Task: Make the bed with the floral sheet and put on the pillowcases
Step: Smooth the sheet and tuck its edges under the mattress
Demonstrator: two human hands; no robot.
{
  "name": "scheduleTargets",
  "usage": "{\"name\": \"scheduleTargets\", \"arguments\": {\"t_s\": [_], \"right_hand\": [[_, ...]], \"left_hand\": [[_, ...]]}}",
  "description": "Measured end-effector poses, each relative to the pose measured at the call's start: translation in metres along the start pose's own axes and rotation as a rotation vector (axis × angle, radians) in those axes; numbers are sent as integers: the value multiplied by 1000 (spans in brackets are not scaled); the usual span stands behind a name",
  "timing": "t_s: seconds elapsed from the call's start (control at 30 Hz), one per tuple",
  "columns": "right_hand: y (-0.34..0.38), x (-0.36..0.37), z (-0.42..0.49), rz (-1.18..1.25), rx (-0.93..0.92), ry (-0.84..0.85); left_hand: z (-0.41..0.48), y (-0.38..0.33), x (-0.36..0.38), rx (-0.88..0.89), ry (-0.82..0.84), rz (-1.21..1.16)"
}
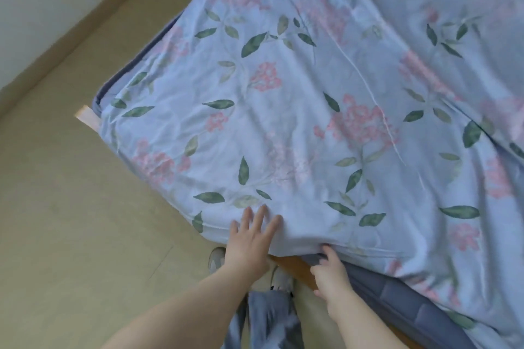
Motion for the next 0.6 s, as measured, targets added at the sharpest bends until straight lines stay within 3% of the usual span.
{"name": "scheduleTargets", "arguments": {"t_s": [0.13,0.27,0.37,0.47,0.53,0.6], "right_hand": [[-2,-15,11,-168,-203,-82],[0,-42,10,-362,-274,-173],[4,-54,10,-528,-310,-170],[9,-64,7,-615,-383,-216],[11,-69,7,-646,-412,-218],[11,-73,11,-647,-438,-213]], "left_hand": [[24,-11,-6,-13,-56,156],[48,-22,-67,10,-145,102],[65,-36,-92,29,-71,-41],[60,-60,-60,111,148,-150],[50,-70,-26,139,242,-20],[45,-77,-12,122,166,157]]}}
Point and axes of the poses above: each hand's wrist, its own z-axis towards the middle knuckle, its own x-axis out of the palm, y = z × x, the point moved 4 cm from there along z, towards the middle knuckle, and after that the axes turned 10 degrees about -z, right-handed, at the moved point
